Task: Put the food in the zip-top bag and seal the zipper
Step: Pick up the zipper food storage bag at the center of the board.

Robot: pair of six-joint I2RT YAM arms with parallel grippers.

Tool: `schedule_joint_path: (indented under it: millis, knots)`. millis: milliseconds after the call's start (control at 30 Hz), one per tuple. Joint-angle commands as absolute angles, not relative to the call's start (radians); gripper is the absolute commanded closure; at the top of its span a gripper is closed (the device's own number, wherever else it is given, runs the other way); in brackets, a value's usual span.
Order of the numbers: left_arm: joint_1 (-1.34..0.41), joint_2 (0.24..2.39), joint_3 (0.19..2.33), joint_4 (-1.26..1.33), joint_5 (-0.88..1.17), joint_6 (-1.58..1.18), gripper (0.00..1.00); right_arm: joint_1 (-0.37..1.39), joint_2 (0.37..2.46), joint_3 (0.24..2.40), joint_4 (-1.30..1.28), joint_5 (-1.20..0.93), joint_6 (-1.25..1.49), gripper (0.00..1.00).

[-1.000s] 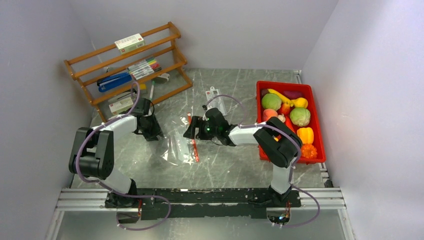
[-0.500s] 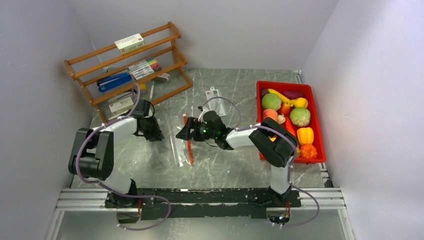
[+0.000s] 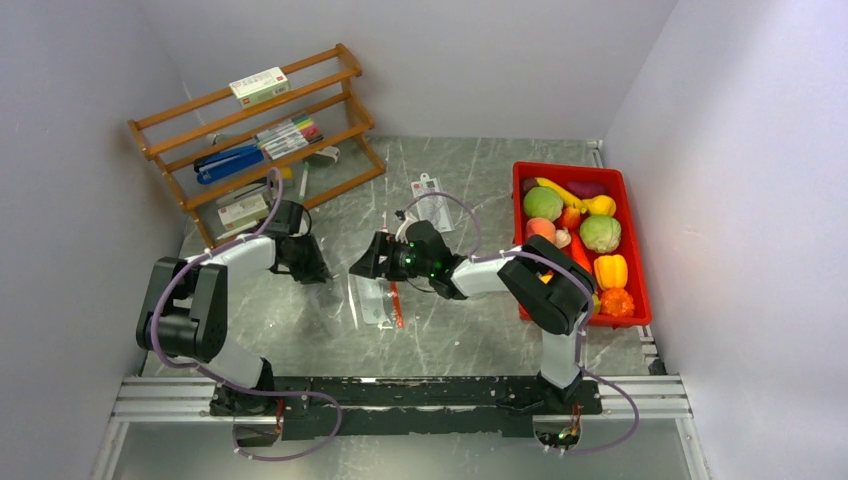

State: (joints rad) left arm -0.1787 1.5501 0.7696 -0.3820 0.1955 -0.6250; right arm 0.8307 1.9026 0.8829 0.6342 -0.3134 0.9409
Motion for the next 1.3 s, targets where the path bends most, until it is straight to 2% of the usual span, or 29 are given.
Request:
schedule_joint_path:
  millis: [0, 167, 400, 533, 667, 833, 1133, 1267]
  knots:
    - [-0.2, 1.572, 0.738, -0.428, 0.204, -0.613, 0.77, 0.825, 1.895, 0.896, 0.496, -0.227, 0.874, 0.24]
    - [-0.204, 1.582, 0.755, -0.439, 0.194, -0.599, 0.8, 0.815, 1.809, 0.926, 0.354, -0.158, 0.744, 0.24]
    - [-0.238, 1.602, 0.793, -0.445, 0.198, -0.597, 0.93, 0.779, 1.812, 0.928, 0.274, -0.057, 0.686, 0.24]
    - [-0.249, 1.609, 0.798, -0.439, 0.191, -0.603, 0.93, 0.751, 1.87, 0.964, 0.256, -0.076, 0.677, 0.24]
    - [-0.255, 1.624, 0.796, -0.435, 0.191, -0.604, 0.93, 0.755, 1.898, 1.056, 0.126, -0.026, 0.667, 0.24]
    - [-0.262, 1.645, 0.807, -0.435, 0.189, -0.599, 0.93, 0.756, 1.869, 0.919, 0.3, -0.134, 0.715, 0.25]
    - [-0.269, 1.649, 0.804, -0.438, 0.176, -0.591, 0.93, 0.756, 1.915, 0.904, 0.411, -0.281, 0.811, 0.28]
    - [-0.27, 1.648, 0.797, -0.438, 0.166, -0.589, 0.93, 0.756, 1.897, 0.855, 0.543, -0.337, 0.854, 0.31]
